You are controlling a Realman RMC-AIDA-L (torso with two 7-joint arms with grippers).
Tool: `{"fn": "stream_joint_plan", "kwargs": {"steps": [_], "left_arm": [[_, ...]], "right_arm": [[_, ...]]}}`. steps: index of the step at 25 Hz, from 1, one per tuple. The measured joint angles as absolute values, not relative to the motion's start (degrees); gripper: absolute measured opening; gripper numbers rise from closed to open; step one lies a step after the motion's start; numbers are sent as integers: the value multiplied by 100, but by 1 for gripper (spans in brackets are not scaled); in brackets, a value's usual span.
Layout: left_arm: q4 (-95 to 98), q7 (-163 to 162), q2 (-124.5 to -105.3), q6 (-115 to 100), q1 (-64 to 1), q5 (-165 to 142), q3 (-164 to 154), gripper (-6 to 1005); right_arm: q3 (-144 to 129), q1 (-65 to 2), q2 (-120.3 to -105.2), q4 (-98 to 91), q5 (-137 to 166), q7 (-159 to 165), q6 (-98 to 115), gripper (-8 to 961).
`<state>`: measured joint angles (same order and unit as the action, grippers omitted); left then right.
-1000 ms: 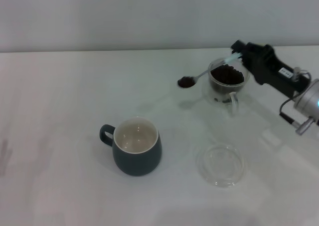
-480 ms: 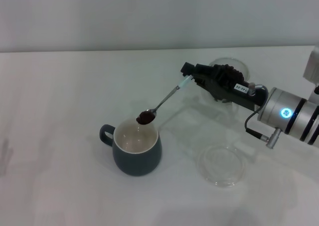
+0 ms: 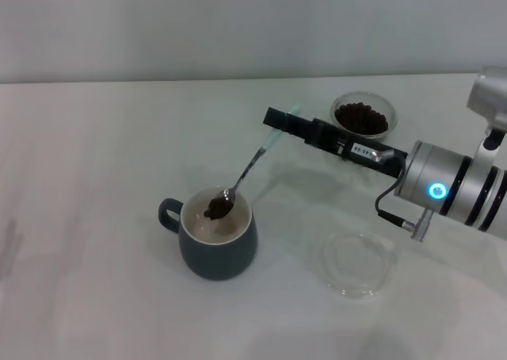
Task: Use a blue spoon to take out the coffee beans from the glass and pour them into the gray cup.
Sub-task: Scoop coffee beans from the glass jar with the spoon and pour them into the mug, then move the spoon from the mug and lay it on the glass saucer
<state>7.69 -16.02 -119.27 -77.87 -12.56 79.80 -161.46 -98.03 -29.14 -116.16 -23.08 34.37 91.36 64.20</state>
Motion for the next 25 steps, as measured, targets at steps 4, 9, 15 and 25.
{"fn": "stream_joint_plan", "kwargs": {"steps": [4,9,15,25], "left_arm": [[758,-1595,-11927,-7787,-1269,7980,-16146,893],[753,-1592,-11927,-7786,-1268,7980,-16145,893],[755,-1596,-11927,-7780,-1259,7980,-16145,893],[756,-1612,-11927,-7778,-1261,7991,-16146,893]], "right_arm": [[-9987,-2882,-11619,-2465,3407,8247,6488,150],[-10068,-2856,-11619,-2528,3386,6829,6502,151],[-10018,-2579,-11584,-2543,3082,5990,7097,151],[-8892,-2061,-11174,-1220,2720,7587,8826,151]]}}
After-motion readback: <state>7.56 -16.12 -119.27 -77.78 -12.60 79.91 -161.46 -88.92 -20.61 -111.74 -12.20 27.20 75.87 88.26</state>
